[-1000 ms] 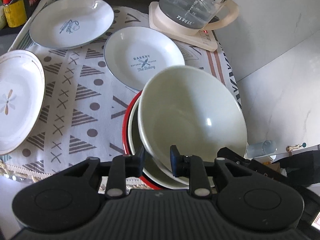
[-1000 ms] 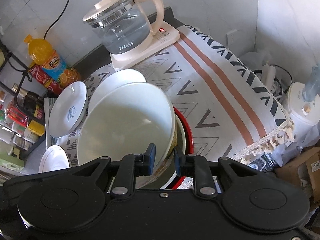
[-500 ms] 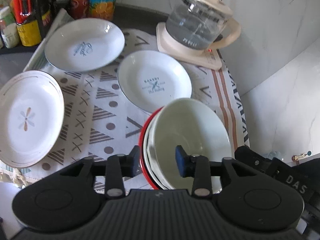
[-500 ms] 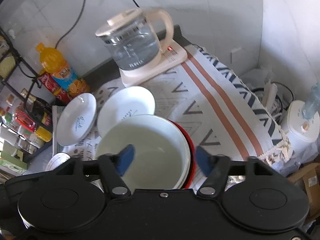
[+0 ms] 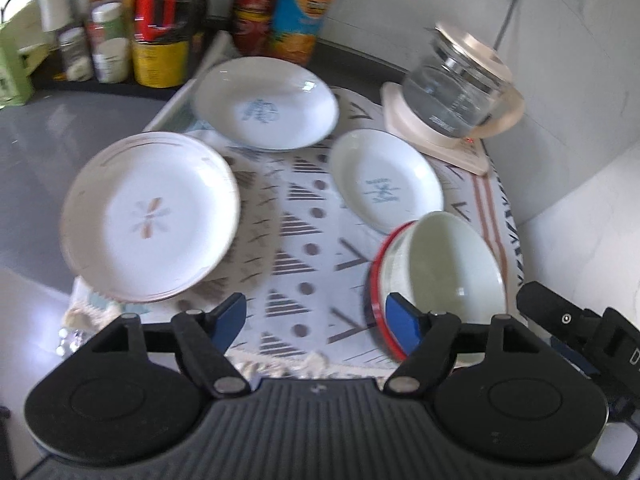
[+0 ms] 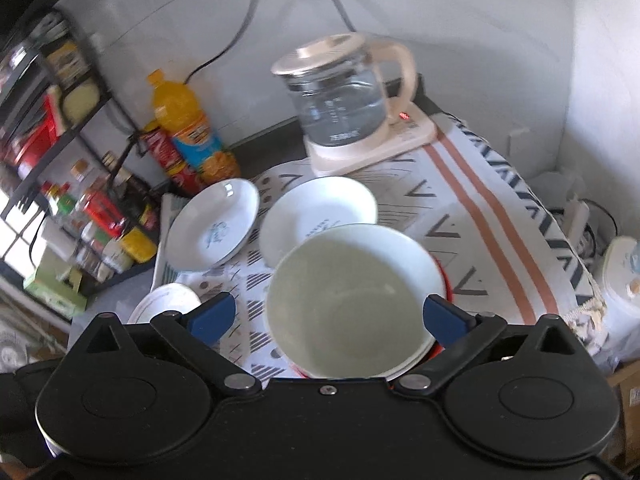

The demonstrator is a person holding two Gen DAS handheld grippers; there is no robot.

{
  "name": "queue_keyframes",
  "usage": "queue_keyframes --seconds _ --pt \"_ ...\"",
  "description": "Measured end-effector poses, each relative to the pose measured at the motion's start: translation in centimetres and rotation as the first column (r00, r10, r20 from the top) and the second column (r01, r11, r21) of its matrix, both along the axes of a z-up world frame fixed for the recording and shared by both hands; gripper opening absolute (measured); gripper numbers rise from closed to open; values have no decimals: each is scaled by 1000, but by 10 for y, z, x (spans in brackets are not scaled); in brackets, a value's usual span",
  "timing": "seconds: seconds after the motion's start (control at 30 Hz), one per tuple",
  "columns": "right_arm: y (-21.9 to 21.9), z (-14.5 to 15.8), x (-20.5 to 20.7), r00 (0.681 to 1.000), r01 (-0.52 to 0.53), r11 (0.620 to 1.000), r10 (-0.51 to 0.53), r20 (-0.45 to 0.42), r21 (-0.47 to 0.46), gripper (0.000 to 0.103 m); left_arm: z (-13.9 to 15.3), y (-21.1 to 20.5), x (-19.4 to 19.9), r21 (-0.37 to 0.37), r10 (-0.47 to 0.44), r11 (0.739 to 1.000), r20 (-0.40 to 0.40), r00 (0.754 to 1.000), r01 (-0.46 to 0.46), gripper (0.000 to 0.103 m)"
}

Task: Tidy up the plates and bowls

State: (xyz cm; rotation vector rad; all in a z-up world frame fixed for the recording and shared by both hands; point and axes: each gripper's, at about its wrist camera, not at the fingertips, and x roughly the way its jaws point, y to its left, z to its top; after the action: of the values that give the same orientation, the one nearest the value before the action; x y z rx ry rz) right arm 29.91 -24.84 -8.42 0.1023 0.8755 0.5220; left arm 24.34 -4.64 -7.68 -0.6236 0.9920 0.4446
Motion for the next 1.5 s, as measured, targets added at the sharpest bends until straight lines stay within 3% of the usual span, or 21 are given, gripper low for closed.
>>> queue_keyframes --seconds 0.33,0.43,0.87,1.13,1.5 --pt "33 -1 -31 995 -94 996 94 28 -11 103 10 26 -59 45 92 995 -4 996 -92 76" --pt "43 -1 -38 995 -104 995 104 -7 3 103 12 33 -73 59 114 992 -7 994 -113 76" --pt "87 -2 -59 980 -195 981 195 25 -21 103 19 65 -112 91 215 973 -14 976 -213 76" --pt "110 -7 -48 976 -214 975 216 35 -56 103 9 88 -99 67 228 972 -13 974 -227 76" --pt "154 -17 4 984 -176 982 178 27 -68 103 -16 144 -33 1 175 985 -15 984 -175 76"
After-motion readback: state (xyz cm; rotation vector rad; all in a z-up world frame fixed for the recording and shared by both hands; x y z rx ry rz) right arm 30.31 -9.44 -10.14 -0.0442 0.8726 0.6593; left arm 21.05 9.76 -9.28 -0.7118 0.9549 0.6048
